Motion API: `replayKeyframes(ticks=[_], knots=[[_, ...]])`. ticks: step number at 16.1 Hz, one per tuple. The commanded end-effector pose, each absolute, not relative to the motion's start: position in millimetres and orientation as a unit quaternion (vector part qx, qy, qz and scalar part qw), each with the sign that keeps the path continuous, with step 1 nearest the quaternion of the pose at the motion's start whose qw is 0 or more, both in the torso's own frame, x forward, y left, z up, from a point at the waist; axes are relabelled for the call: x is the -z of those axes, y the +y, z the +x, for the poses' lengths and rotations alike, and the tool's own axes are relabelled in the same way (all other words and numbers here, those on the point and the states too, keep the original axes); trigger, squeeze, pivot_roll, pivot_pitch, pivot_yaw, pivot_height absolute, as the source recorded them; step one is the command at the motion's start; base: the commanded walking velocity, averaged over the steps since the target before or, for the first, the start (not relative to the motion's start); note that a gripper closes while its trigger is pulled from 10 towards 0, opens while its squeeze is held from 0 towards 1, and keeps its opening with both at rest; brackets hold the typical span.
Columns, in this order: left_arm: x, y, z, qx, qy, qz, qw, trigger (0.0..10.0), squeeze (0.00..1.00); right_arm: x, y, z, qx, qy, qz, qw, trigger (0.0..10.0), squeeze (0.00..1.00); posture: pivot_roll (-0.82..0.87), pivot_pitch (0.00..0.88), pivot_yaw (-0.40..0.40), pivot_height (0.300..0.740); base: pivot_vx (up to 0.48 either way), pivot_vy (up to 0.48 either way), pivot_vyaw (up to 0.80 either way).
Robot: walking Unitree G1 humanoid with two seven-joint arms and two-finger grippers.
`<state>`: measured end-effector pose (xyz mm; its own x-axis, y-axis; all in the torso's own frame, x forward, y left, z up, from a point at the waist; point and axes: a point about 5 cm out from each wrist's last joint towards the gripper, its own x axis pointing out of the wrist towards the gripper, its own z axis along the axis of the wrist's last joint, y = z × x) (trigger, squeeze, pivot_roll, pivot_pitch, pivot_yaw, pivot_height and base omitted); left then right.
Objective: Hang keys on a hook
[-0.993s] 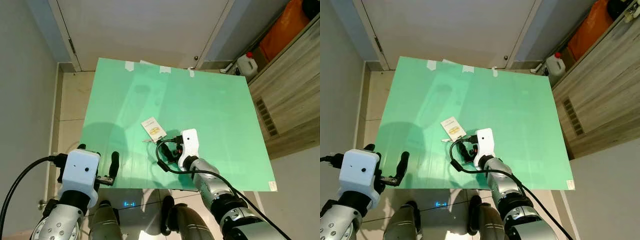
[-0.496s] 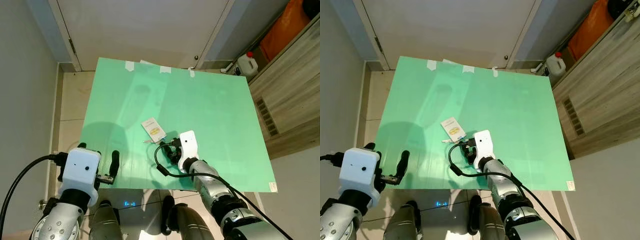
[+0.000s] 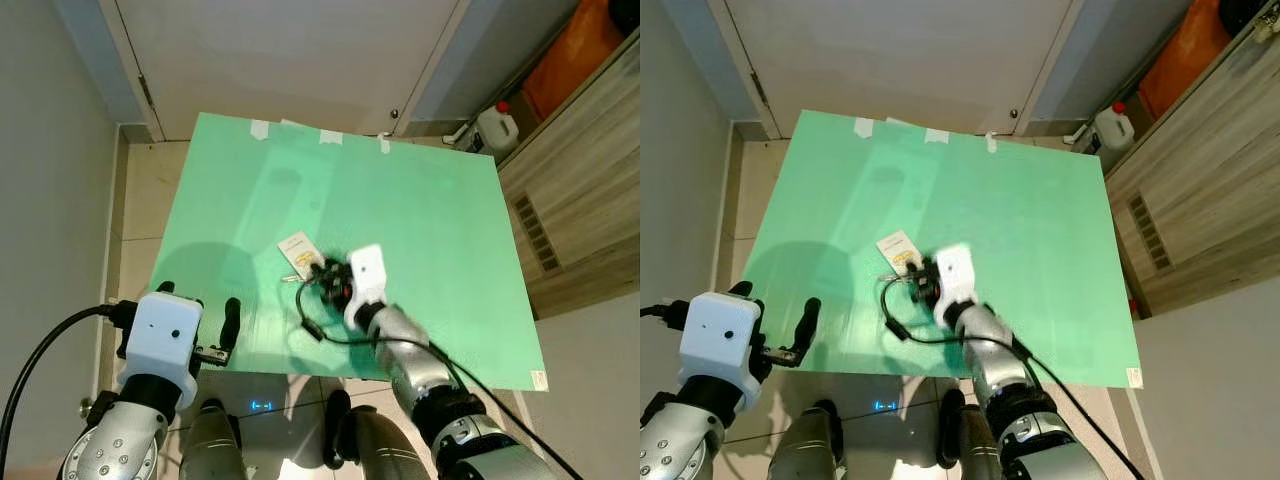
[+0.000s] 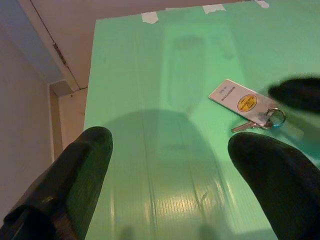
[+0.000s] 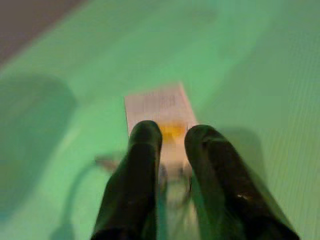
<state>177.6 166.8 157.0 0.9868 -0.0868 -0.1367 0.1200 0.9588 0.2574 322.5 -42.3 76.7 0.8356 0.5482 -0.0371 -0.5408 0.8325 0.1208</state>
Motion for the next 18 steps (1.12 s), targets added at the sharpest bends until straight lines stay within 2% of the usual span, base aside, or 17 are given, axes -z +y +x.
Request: replayKeyframes(ticks=[1, 6, 7, 8, 9, 10, 12, 18], knots=[[-154.7, 165.4, 175.5, 0.059, 0.071, 0.128, 0.988, 10.0, 0.0, -81.8, -47.0, 323.1, -0.278, 0.015, 0.065, 0.958, 0.0, 0.0, 0.36, 0.355, -0.137, 0.74, 0.0, 0.0, 0.0], [-155.3, 165.2, 177.9, 0.061, 0.067, 0.128, 0.988, 10.0, 0.0, -116.2, -60.3, 340.0, -0.253, -0.054, 0.055, 0.964, 0.0, 0.0, 0.36, 0.347, -0.135, 0.74, 0.0, 0.0, 0.0], [-155.4, 165.1, 178.7, 0.062, 0.067, 0.129, 0.987, 10.0, 0.0, -108.4, -63.4, 340.6, -0.236, -0.028, 0.049, 0.97, 10.0, 0.0, 0.35, 0.345, -0.133, 0.74, 0.0, 0.0, 0.0], [-155.3, 164.8, 179.2, 0.063, 0.066, 0.129, 0.987, 10.0, 0.0, -99.0, -60.8, 337.5, -0.237, -0.007, 0.056, 0.97, 10.0, 0.24, 0.35, 0.344, -0.133, 0.74, 0.0, 0.0, 0.0], [-155.3, 164.7, 179.4, 0.063, 0.066, 0.129, 0.987, 10.0, 0.0, -95.9, -59.6, 336.3, -0.236, 0.001, 0.059, 0.97, 10.0, 0.24, 0.35, 0.344, -0.133, 0.74, 0.0, 0.0, 0.0], [-155.3, 164.5, 179.5, 0.064, 0.066, 0.129, 0.987, 10.0, 0.0, -92.9, -57.8, 334.9, -0.239, 0.008, 0.066, 0.969, 10.0, 1.0, 0.35, 0.344, -0.131, 0.74, 0.0, 0.0, 0.0], [-155.9, 163.8, 180.2, 0.066, 0.065, 0.131, 0.987, 10.0, 0.0, -80.5, -45.5, 327.5, -0.25, 0.034, 0.078, 0.965, 10.0, 1.0, 0.36, 0.344, -0.129, 0.74, 0.0, 0.0, 0.0], [-156.2, 164.5, 179.3, 0.066, 0.064, 0.133, 0.987, 10.0, 0.0, -80.0, -47.6, 328.9, -0.232, 0.025, 0.053, 0.971, 10.0, 1.0, 0.36, 0.332, -0.128, 0.74, 0.0, 0.0, 0.0]])
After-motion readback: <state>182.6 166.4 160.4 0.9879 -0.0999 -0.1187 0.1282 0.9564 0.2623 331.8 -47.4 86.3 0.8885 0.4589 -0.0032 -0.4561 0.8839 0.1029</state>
